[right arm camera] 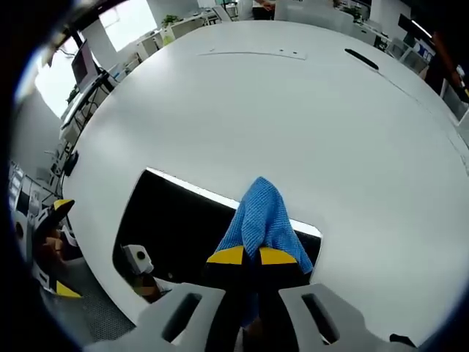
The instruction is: Wipe the mirror surface with the cleaning cloth until all visible marks leave the cleaned area.
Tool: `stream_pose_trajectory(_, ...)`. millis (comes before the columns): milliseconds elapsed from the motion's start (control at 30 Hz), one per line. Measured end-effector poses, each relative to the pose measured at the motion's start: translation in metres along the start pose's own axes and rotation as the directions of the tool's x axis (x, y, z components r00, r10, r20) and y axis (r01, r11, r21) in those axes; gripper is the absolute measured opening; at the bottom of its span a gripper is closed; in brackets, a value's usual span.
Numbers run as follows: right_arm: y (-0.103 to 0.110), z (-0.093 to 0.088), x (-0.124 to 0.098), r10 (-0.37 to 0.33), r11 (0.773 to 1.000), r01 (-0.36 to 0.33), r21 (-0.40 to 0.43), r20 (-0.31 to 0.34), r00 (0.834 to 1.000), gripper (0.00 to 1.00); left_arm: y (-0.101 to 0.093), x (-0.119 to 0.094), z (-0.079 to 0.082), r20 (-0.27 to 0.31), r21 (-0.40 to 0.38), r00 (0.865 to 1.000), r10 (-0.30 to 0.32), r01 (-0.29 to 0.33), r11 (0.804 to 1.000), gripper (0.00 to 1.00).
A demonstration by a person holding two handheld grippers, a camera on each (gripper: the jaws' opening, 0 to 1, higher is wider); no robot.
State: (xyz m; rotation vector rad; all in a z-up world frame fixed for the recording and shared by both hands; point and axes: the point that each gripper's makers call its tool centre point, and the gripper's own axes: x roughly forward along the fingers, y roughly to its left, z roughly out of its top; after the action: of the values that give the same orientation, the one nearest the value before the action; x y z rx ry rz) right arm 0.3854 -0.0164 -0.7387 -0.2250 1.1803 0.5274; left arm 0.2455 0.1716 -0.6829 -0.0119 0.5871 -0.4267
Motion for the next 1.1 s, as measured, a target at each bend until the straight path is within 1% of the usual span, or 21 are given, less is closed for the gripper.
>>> stream_pose_trajectory(467,0.007,-0.025,-0.009,0.002,1.0,-0.002,0.001,-0.002,1.0,0.0,0.003,-0.001,0.003,0.017,-0.005,1.0,0.022,-0.022,1.0,0.98)
stream_pose_trajectory(600,0.008,-0.028,-0.011,0.003,1.0,-0.003,0.003,-0.001,1.0,0.0,0.003,-0.001,0.003,0.017,-0.013,0.999,0.027,-0.027,1.0,0.99)
stream_pose_trajectory(667,0.008,-0.03,-0.011,0.005,1.0,-0.005,0.005,0.0,1.0,0.0,0.002,-0.002,0.006,0.029,-0.027,0.999,0.023,-0.022,0.999,0.99)
stream_pose_trajectory(767,0.01,-0.035,-0.013,0.007,1.0,-0.007,0.005,0.002,1.0,0.0,0.001,0.0,0.004,0.015,-0.018,1.0,0.021,-0.021,1.0,0.99)
stream_pose_trajectory(867,0.01,-0.038,-0.014,0.007,1.0,-0.007,0.025,0.006,1.0,0.0,0.002,-0.001,0.003,0.008,-0.012,0.999,0.031,-0.031,0.999,0.99)
stream_pose_trajectory(967,0.012,-0.042,-0.016,0.006,1.0,-0.006,0.019,0.008,1.0,0.0,0.003,0.0,0.001,-0.003,-0.01,0.999,0.033,-0.033,0.999,0.99)
stream_pose_trajectory(1100,0.014,-0.048,-0.018,0.008,1.0,-0.008,0.019,0.008,1.0,0.0,0.003,-0.001,0.001,-0.003,-0.012,0.999,0.035,-0.035,0.999,0.99)
